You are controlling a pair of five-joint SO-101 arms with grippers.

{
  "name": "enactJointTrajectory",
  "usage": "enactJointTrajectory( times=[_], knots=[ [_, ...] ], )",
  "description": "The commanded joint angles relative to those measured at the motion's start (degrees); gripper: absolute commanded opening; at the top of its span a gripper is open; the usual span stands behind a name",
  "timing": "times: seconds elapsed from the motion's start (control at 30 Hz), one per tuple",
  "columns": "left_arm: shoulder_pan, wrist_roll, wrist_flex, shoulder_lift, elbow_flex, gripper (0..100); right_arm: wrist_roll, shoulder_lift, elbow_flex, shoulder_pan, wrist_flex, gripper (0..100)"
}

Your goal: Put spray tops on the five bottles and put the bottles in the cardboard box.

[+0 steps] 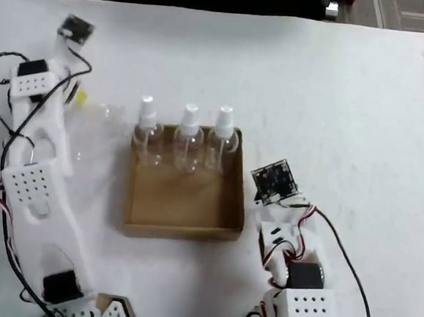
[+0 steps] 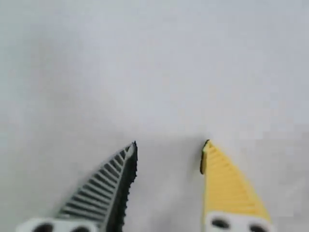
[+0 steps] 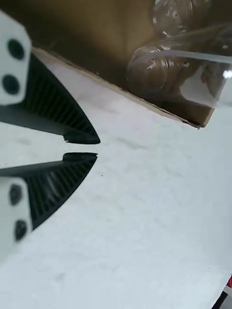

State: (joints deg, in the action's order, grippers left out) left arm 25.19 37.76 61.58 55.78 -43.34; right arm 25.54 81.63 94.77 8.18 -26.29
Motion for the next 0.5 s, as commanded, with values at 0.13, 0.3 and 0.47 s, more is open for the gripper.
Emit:
enactJointTrajectory(
  times=[0.13,0.3,0.47],
  knots=[
    [6.4,9.3,24.9,-8.5,-9.1,21,0.8,0.6,-0.4,0.2,1.2,1.5],
    [2.8,9.3,37.9,-14.3,-20.8,21,0.8,0.6,-0.4,0.3,1.1,1.5],
    [-7.0,3.8,37.2,-12.5,-21.7,21,0.8,0.6,-0.4,0.1,0.7,1.5]
  ],
)
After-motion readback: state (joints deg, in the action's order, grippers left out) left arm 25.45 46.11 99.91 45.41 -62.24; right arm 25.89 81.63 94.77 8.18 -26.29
